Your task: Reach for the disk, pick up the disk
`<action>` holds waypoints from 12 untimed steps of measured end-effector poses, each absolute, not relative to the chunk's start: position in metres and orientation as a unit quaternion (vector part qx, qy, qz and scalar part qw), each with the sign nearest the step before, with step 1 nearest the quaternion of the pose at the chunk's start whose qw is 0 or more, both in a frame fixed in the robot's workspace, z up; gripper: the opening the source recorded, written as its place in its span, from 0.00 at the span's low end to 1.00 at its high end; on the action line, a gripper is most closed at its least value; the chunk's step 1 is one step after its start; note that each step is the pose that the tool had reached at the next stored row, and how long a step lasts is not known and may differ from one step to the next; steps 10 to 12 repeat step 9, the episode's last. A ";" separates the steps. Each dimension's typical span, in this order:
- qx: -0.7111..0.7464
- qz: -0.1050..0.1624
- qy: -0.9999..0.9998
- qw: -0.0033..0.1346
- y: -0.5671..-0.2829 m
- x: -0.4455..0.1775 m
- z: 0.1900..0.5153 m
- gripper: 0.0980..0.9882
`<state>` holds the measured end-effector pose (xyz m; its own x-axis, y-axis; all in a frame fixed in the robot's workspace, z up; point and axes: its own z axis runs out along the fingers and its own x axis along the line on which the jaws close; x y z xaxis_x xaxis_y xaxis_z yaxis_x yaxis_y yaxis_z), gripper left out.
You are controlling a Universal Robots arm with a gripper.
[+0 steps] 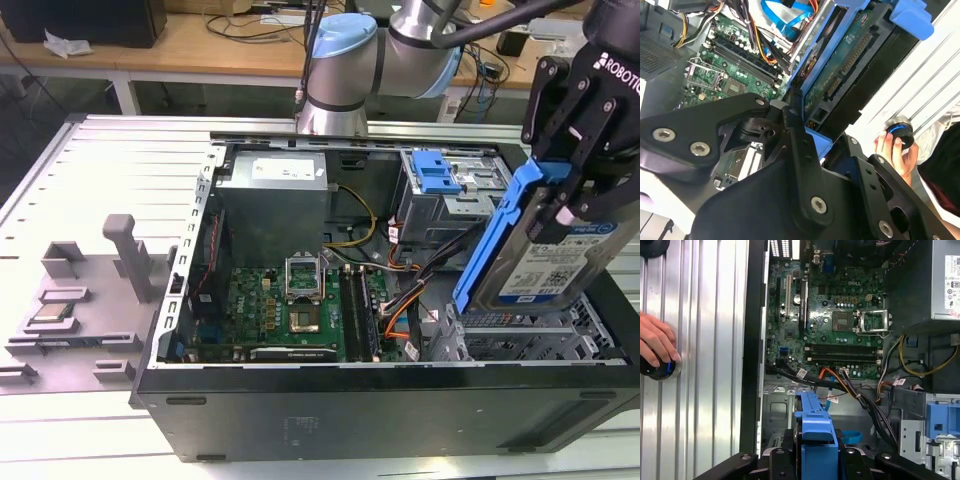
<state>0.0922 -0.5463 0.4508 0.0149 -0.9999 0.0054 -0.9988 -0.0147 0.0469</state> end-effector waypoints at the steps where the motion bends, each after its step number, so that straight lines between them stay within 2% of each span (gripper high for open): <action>1: 0.712 -0.014 -0.702 0.019 -0.546 0.092 0.451 0.30; 12: 0.712 -0.015 -0.702 0.019 -0.546 0.093 0.451 0.30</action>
